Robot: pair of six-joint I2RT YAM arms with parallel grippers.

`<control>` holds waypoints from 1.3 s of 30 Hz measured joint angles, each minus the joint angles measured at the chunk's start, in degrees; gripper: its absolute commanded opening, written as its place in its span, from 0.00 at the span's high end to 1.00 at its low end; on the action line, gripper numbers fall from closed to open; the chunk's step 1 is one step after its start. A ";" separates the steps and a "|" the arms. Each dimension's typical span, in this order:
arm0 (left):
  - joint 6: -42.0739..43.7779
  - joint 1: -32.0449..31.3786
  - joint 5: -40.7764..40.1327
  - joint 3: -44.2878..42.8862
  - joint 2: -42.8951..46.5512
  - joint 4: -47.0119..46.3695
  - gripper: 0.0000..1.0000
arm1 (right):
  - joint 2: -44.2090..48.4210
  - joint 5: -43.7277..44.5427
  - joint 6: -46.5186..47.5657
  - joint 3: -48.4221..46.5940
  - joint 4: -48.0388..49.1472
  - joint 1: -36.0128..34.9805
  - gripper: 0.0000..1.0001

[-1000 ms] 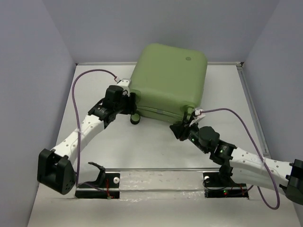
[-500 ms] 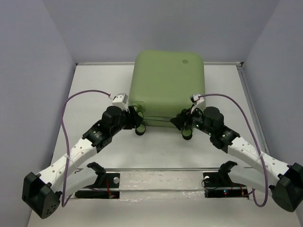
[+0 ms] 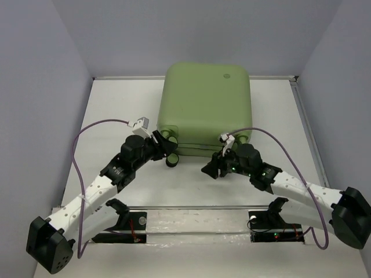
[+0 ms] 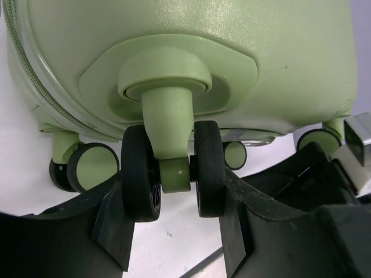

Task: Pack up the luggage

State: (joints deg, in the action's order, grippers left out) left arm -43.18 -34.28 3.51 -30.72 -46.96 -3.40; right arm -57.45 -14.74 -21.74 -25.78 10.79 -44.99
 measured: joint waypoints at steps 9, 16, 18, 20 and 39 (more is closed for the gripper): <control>-2.27 6.29 9.66 0.00 -6.05 -9.07 0.94 | 8.41 16.81 -4.83 3.28 -3.82 -1.05 0.47; -6.25 5.57 15.76 0.00 -6.69 -9.68 0.94 | 14.64 24.65 -7.91 7.19 -2.62 -2.69 0.56; -7.10 5.49 16.68 0.00 -6.69 -9.68 0.94 | 15.37 26.53 -9.38 7.63 -2.21 -2.82 0.56; -7.54 5.31 17.73 0.00 -6.69 -9.64 0.94 | 17.44 26.86 -10.93 9.03 -1.18 -2.86 0.50; -11.56 4.66 1.88 13.70 12.83 -13.99 0.94 | -17.40 -10.60 2.14 -10.93 6.25 16.52 0.44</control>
State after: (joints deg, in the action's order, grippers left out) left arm -54.74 -29.63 5.39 -17.02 -34.13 -17.39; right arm -74.85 -25.34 -19.59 -36.71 17.04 -28.47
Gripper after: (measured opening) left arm 0.610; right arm 0.550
